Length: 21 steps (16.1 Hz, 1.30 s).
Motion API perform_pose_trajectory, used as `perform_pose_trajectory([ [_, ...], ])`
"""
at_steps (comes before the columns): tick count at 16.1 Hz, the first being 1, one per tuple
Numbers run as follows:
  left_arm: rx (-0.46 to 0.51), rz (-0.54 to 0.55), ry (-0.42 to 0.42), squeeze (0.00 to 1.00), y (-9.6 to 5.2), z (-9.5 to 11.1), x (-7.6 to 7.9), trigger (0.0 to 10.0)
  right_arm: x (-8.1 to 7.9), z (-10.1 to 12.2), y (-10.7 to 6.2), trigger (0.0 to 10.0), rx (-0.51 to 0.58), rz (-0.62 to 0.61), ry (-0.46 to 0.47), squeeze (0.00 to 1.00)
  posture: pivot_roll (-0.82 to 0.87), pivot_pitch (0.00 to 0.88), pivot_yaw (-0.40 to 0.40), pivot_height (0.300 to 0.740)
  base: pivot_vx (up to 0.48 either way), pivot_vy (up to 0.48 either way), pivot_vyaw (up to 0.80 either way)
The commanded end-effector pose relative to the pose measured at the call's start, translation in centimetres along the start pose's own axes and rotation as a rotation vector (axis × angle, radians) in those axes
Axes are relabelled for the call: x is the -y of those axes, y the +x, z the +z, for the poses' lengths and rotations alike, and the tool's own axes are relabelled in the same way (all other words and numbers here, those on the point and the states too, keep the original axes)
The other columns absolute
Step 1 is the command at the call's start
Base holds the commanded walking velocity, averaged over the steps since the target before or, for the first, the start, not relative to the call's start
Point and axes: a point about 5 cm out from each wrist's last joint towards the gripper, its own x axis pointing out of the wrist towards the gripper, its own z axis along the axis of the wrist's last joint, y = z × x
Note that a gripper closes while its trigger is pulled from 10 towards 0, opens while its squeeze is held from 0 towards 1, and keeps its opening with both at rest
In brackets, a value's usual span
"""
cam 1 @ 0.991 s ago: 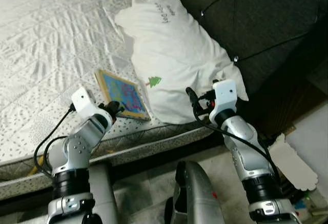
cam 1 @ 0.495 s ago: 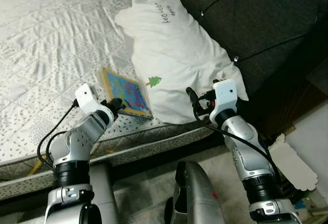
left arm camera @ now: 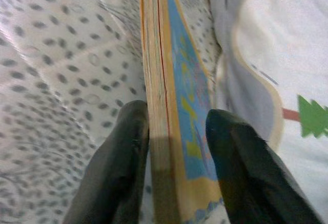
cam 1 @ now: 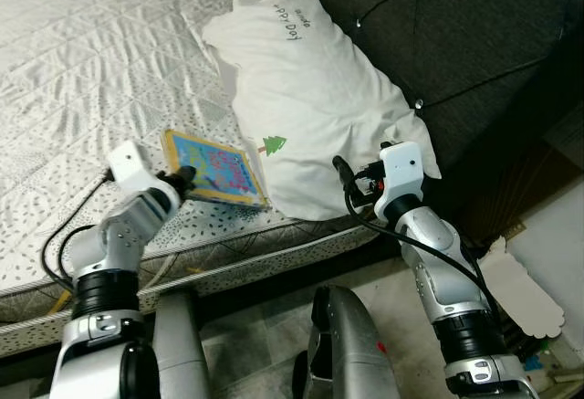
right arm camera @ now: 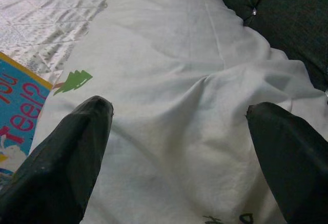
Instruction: Clean up the room
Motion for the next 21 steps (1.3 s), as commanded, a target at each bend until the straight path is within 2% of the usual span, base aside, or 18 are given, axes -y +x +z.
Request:
perform_pose_trajectory([
  [1, 0.014, 0.002, 0.004, 1.00, 0.2, 0.5, 0.1, 10.0, 0.6, -0.1, -0.2, 10.0, 0.000, -0.015, -0.011, 0.00, 0.02, 0.081, -0.128, 0.552, 0.000, 0.000, 0.00],
  [4, 0.019, 0.017, 0.039, 1.00, 0.1, 0.7, -0.4, 10.0, 0.7, -0.1, -0.1, 10.0, 0.001, -0.015, -0.014, 0.00, 0.03, 0.081, -0.131, 0.552, 0.000, 0.000, 0.00],
  [7, 0.002, 0.017, 0.063, 1.00, -0.5, -0.3, -0.5, 10.0, 0.5, 0.0, 0.1, 10.0, 0.004, -0.012, -0.012, 0.00, 0.03, 0.080, -0.130, 0.552, 0.000, 0.000, 0.00],
  [9, 0.085, 0.107, 0.098, 1.00, -1.3, 1.0, -1.8, 10.0, 0.4, -0.1, 0.1, 10.0, 0.003, -0.012, -0.011, 0.00, 0.04, 0.075, -0.126, 0.552, 0.000, 0.000, 0.00],
  [11, 0.202, 0.139, 0.208, 1.00, -2.9, 2.4, -1.7, 10.0, 0.2, 0.0, 0.3, 10.0, 0.008, -0.011, -0.003, 0.00, 0.05, 0.063, -0.119, 0.552, 0.000, 0.000, 0.00],
  [13, 0.272, 0.169, 0.260, 1.00, -4.2, 2.6, -1.6, 10.0, -0.1, 0.1, 0.5, 10.0, 0.016, -0.007, 0.009, 0.00, 0.06, 0.049, -0.111, 0.552, 0.000, 0.000, 0.00],
  [15, 0.333, 0.243, 0.327, 1.00, -6.6, 1.7, -1.8, 10.0, -1.0, 0.2, 1.0, 10.0, 0.021, 0.013, 0.071, 0.00, 0.09, 0.024, -0.101, 0.552, 0.000, 0.000, 0.00],
  [16, 0.364, 0.329, 0.375, 1.00, -7.6, 1.3, -2.5, 10.0, -1.7, 0.2, 1.2, 10.0, 0.023, 0.057, 0.128, 0.00, 0.10, 0.015, -0.097, 0.552, 0.000, 0.000, 0.00],
  [18, 0.386, 0.405, 0.425, 1.00, -9.4, -0.6, -3.1, 10.0, -4.6, 0.4, 1.8, 10.0, 0.008, 0.200, 0.262, 0.00, 0.12, 0.000, -0.098, 0.552, 0.000, 0.000, 0.00],
  [19, 0.391, 0.420, 0.449, 1.00, -9.6, -0.9, -3.0, 10.0, -5.2, 0.6, 2.0, 10.0, 0.012, 0.231, 0.291, 0.00, 0.13, 0.000, -0.098, 0.552, 0.000, 0.000, 0.00],
  [20, 0.431, 0.468, 0.546, 1.00, -9.7, -0.7, -2.8, 10.0, -5.7, 1.2, 2.4, 10.0, 0.033, 0.248, 0.333, 0.00, 0.14, 0.000, -0.099, 0.552, 0.000, 0.000, 0.00],
  [21, 0.472, 0.490, 0.594, 1.00, -9.8, -0.7, -2.0, 10.0, -5.8, 1.7, 2.9, 10.0, 0.055, 0.240, 0.360, 0.00, 0.14, 0.000, -0.097, 0.552, 0.000, 0.000, 0.00],
])
